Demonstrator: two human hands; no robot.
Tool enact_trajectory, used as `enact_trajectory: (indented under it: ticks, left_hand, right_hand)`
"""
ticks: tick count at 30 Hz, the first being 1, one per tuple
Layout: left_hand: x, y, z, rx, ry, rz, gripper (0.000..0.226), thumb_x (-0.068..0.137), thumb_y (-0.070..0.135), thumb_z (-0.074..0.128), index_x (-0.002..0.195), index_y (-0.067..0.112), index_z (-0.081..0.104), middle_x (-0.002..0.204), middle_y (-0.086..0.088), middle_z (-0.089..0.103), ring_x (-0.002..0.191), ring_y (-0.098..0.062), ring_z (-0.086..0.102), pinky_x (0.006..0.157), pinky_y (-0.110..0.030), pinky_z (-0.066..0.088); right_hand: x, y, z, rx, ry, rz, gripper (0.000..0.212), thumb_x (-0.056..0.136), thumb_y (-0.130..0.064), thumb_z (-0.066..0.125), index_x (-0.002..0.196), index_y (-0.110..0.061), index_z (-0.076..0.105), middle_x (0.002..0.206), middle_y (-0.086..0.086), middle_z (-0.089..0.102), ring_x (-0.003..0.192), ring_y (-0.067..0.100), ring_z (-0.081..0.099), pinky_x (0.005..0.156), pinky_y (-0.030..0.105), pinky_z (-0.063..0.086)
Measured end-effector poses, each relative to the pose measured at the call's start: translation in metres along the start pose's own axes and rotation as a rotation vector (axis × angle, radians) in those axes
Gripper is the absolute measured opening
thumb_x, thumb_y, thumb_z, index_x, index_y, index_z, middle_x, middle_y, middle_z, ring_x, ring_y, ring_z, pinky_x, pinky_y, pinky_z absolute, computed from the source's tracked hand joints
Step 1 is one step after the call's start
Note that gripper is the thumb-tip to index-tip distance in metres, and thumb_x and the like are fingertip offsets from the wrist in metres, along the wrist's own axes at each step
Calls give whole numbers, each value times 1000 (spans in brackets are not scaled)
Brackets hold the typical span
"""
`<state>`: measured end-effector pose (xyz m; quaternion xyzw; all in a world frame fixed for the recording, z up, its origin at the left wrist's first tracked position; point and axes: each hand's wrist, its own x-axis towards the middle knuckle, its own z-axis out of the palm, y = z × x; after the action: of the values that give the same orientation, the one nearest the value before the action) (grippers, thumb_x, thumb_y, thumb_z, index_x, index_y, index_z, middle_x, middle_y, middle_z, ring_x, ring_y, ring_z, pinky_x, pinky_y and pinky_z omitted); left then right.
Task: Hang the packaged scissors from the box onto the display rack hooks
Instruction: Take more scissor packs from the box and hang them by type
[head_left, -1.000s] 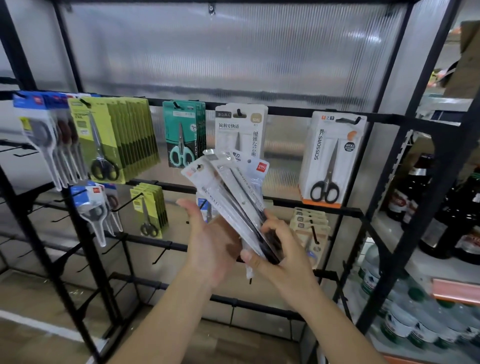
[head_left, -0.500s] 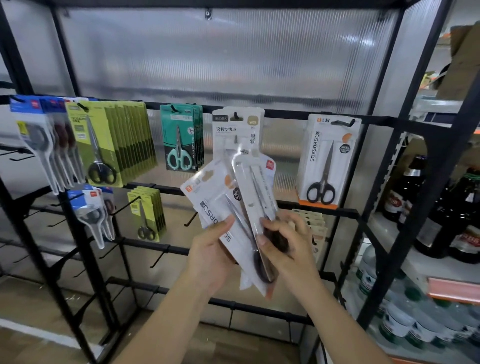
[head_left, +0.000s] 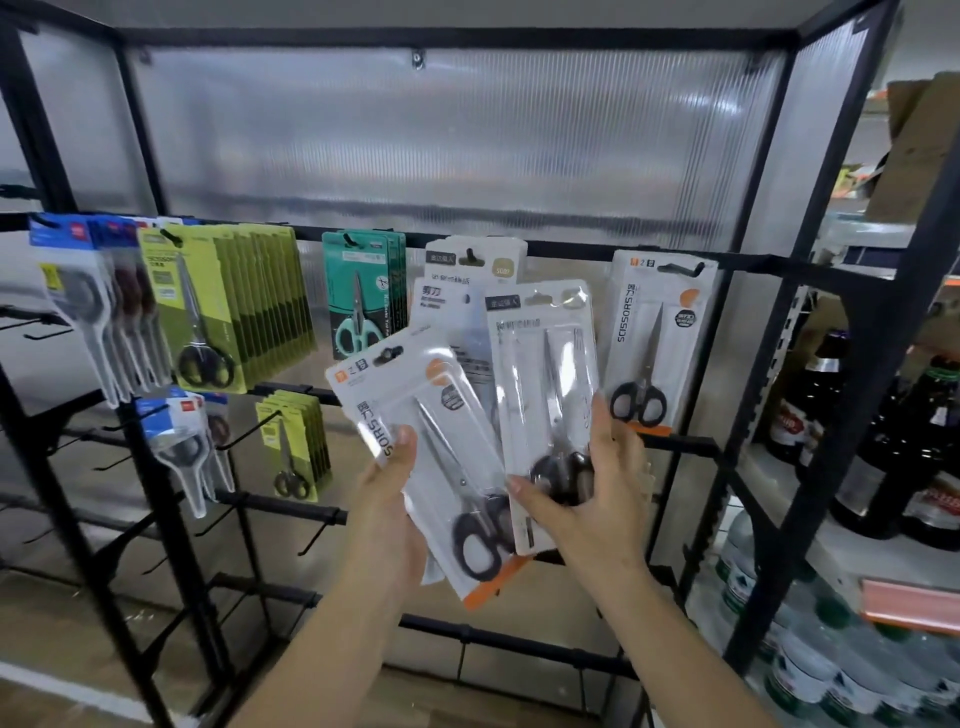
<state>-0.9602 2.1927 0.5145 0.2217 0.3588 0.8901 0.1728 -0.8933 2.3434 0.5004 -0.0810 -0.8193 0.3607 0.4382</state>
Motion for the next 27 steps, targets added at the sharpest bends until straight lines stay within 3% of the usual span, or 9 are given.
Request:
enact_trajectory:
  ticks: [2,4,7,11,15,19,24,27]
  left_hand:
    - [0,8,-10,-55,-22,30,76,59,47,85,123,14,59,122,-21,62,108,-41,61,76,-50,54]
    - [-1,15,-22,-52,-29,85,62,69,45,78,123,18,61,124,-19,61,111,-40,60,79,-50,53]
    - [-5,29,-37,19,46,124,38,80,42,64,114,24,69,121,-11,66,111,-33,63,77,-42,56]
    - [-11,39,-45,52,126,145,66,67,50,76,123,19,62,120,-13,65,108,-32,64,81,-48,55]
    - [-15,41,-51,28,146,175,34,87,36,47,110,23,68,110,-10,71,99,-27,69,67,-36,58]
    - [-16,44,-53,52,176,173,37,87,37,44,114,22,63,112,-9,70,100,-27,68,70,-38,59]
    - [-14,49,-52,4,184,167,48,83,38,48,125,17,56,111,-11,70,98,-28,69,67,-40,58]
    - [-14,51,-51,-2,203,159,61,79,44,61,131,15,52,117,-12,67,105,-31,65,72,-42,58]
  right_hand:
    - [13,-7,5,-73,-11,-49,101,64,-48,79,138,-44,9,136,1,24,115,0,28,96,22,35]
    - [27,-17,13,-159,-29,-87,103,66,-45,79,144,-34,12,136,8,23,115,11,34,96,28,39]
    - [45,-33,25,-264,-63,-100,104,70,-51,74,149,-27,11,134,2,16,117,15,29,94,25,33]
    - [58,-49,33,-394,-119,-49,102,73,-59,67,149,-26,8,132,3,12,121,20,27,91,27,33]
    - [54,-55,36,-413,-177,-38,102,75,-61,63,149,-24,4,130,4,10,125,23,29,95,29,38]
    - [55,-54,39,-430,-198,2,103,74,-63,62,149,-24,2,125,1,7,121,24,33,93,30,41]
    - [55,-46,47,-442,-308,106,102,81,-51,63,148,-28,-10,142,3,-3,132,28,21,104,40,33]
    - [40,-38,50,-463,-297,69,82,83,-51,59,147,-25,15,147,1,-4,136,27,8,110,46,19]
